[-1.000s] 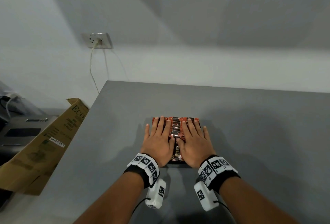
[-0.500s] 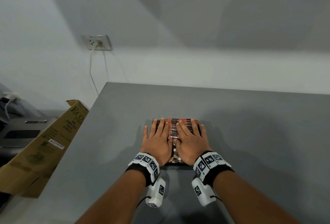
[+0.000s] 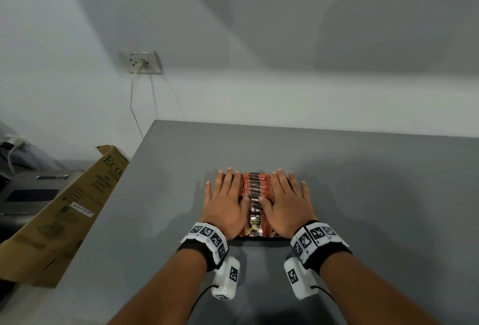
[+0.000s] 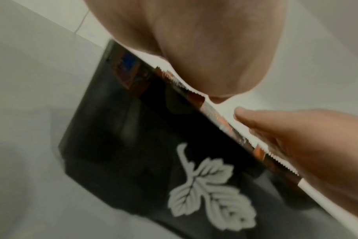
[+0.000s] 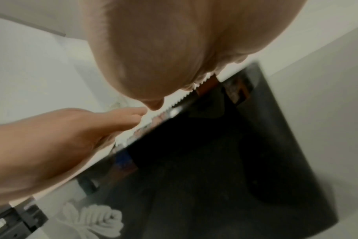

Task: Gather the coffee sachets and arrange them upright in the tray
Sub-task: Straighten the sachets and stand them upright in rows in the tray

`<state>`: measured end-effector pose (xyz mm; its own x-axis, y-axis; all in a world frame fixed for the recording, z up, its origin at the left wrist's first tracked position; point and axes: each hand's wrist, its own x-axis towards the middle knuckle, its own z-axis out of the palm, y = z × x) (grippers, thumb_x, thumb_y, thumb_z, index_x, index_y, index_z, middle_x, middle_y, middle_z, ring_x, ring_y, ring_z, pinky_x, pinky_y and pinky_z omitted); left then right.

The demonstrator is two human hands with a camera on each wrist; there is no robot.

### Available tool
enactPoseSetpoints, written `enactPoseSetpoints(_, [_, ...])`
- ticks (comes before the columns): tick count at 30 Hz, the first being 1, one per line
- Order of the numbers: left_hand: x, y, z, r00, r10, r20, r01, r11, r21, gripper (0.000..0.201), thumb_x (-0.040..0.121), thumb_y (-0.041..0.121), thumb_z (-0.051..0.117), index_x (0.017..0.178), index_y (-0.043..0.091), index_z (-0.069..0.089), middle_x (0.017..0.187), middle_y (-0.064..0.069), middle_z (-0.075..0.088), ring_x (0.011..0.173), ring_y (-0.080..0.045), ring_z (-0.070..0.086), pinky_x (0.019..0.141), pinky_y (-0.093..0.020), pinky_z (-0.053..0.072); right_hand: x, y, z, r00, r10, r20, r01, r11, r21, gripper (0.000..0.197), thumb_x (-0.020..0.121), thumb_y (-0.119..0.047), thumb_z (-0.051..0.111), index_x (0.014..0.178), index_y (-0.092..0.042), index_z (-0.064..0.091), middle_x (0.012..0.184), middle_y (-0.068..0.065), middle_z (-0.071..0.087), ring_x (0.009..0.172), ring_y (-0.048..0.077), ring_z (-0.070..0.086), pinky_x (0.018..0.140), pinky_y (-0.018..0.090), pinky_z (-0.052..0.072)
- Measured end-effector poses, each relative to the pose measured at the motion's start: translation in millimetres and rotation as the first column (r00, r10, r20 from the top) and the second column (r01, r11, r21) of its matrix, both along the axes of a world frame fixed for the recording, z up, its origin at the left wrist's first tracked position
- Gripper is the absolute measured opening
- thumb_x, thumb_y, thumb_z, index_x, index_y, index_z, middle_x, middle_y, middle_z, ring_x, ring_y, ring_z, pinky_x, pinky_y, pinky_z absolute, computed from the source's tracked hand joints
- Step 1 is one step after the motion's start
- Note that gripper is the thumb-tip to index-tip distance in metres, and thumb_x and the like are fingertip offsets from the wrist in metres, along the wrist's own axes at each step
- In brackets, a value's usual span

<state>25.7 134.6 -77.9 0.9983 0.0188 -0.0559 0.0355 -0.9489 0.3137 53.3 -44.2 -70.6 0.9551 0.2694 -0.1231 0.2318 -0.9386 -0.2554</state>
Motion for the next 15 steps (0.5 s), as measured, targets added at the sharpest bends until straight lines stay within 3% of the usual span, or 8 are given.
enactPoseSetpoints(3, [-13.3,13.7,2.5,0.994,0.107,0.031,-0.102,0.983,-0.150,0.067,0.101,0.048,0.025,0.159,0.023,0.003,0.167,0.004,-0.004,0.152,-0.014,-0.011,0.123,-0.043,-0.005,-10.2,-18.5,2.0,1.000,-0.019,-0.010,0.019,1.000,0.018,0.079,0.099,-0.064,0.013,0.160,-0.018,-0.004,0.169,0.003,-0.007,0.155,0.024,-0.011,0.125,0.047,-0.003])
enactPoseSetpoints(7, [-42.5,22.7,-12.2,0.997,0.070,-0.021,-0.072,0.918,-0.389,0.069,0.102,0.043,0.034,0.159,0.022,0.003,0.168,0.002,0.005,0.153,-0.009,-0.003,0.125,-0.041,0.011,-37.1,-33.2,-6.2,0.992,-0.051,-0.117,0.065,0.990,0.123,0.084,0.095,-0.065,0.012,0.159,-0.016,-0.009,0.168,0.004,-0.008,0.154,0.020,-0.010,0.124,0.039,-0.001])
enactPoseSetpoints(11, [-53.6,11.9,-24.8,0.998,0.039,-0.048,-0.054,0.930,-0.363,0.073,0.103,0.047,0.031,0.159,0.022,-0.008,0.166,0.004,-0.014,0.152,-0.009,-0.010,0.125,-0.040,0.010,-50.9,-26.4,-21.1,0.991,-0.040,-0.131,0.058,0.988,0.142,0.089,0.092,-0.066,0.014,0.159,-0.013,-0.010,0.168,0.007,-0.010,0.155,0.021,-0.009,0.124,0.036,-0.001])
enactPoseSetpoints(15, [-42.6,6.6,-20.2,0.998,0.046,-0.054,-0.059,0.960,-0.275,0.072,0.104,0.044,0.029,0.158,0.017,-0.010,0.166,0.000,-0.016,0.151,-0.010,-0.012,0.125,-0.039,0.003,-39.1,-24.7,-28.9,0.994,-0.060,-0.097,0.070,0.992,0.104,0.088,0.093,-0.065,0.011,0.158,-0.012,-0.013,0.168,0.008,-0.013,0.155,0.022,-0.011,0.124,0.038,-0.002])
